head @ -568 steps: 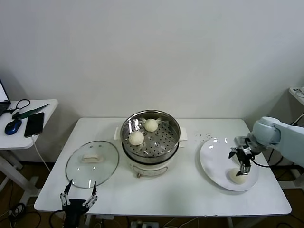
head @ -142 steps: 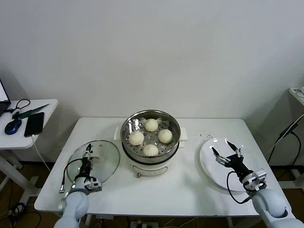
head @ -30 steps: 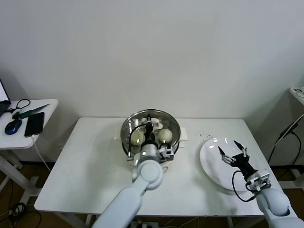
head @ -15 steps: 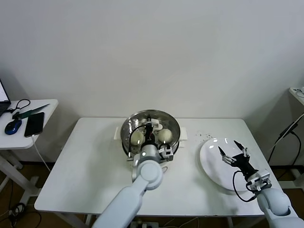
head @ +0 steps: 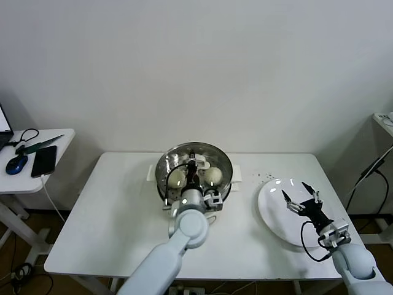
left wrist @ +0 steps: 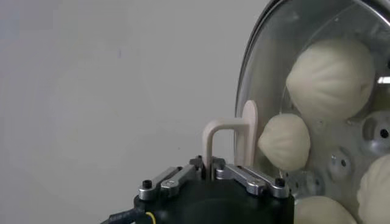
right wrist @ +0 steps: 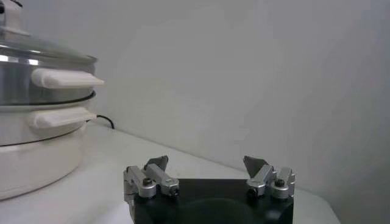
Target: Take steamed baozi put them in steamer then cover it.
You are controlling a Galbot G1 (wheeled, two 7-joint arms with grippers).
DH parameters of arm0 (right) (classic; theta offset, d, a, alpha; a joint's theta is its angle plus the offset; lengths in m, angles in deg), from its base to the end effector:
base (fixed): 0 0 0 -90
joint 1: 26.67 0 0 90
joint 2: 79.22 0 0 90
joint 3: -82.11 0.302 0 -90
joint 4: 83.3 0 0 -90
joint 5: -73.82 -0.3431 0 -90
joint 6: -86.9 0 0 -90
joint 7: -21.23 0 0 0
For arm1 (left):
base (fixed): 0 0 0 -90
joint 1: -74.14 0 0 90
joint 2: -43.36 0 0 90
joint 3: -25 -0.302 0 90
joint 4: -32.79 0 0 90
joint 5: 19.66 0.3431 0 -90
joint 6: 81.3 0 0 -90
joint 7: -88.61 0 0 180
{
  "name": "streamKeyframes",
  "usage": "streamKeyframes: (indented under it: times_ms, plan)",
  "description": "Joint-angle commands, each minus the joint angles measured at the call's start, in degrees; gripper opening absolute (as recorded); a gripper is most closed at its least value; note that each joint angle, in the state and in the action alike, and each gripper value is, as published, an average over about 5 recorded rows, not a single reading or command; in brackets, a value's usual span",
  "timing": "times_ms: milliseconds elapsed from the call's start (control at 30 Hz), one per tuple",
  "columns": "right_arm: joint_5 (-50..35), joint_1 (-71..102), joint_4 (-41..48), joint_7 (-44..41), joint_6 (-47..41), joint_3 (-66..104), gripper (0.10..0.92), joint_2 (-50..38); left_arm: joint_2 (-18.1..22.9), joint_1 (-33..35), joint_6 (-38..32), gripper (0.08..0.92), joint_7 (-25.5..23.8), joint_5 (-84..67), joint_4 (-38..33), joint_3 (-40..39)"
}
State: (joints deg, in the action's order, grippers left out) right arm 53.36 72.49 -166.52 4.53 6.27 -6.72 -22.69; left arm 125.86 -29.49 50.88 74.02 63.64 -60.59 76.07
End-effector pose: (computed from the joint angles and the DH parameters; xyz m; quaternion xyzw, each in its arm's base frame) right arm 0.2914 -0.1947 -0.3325 0.1269 -0.9839 0.1088 0.0627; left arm 0.3314 -0.1766 -0.2360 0.0035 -0.7101 -0.7032 0.0349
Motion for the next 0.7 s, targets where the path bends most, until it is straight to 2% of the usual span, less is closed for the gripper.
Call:
streamKeyframes:
  times_ms: [33,367,633,700]
  plan:
    - [0.1,-0.2,0.2,-0.1,-0.2,0.0,0.823,0.0,-1.5,0.4,2.8,0.251,-0.2,-1.6,-4.2,-0.4]
    - [0.0,-0.2,-0.2,-0.1,-2.1,0.5,0.823,-0.1,-5.7,3.8,2.8,0.537,-0.9,-4.9,-15.3,-0.1]
    - [2.1,-0.1,-1.6,0.0,-6.6,1.1,0.823,-0.3,-11.6,10.8,1.9,0.765,1.2,-11.9,-24.3,1.4]
    - [2.1,-0.3,-2.0,-0.1,-7.6,1.2,0.823,-0.3,-12.8,13.1,0.7,0.798,1.8,-14.0,-25.8,2.4]
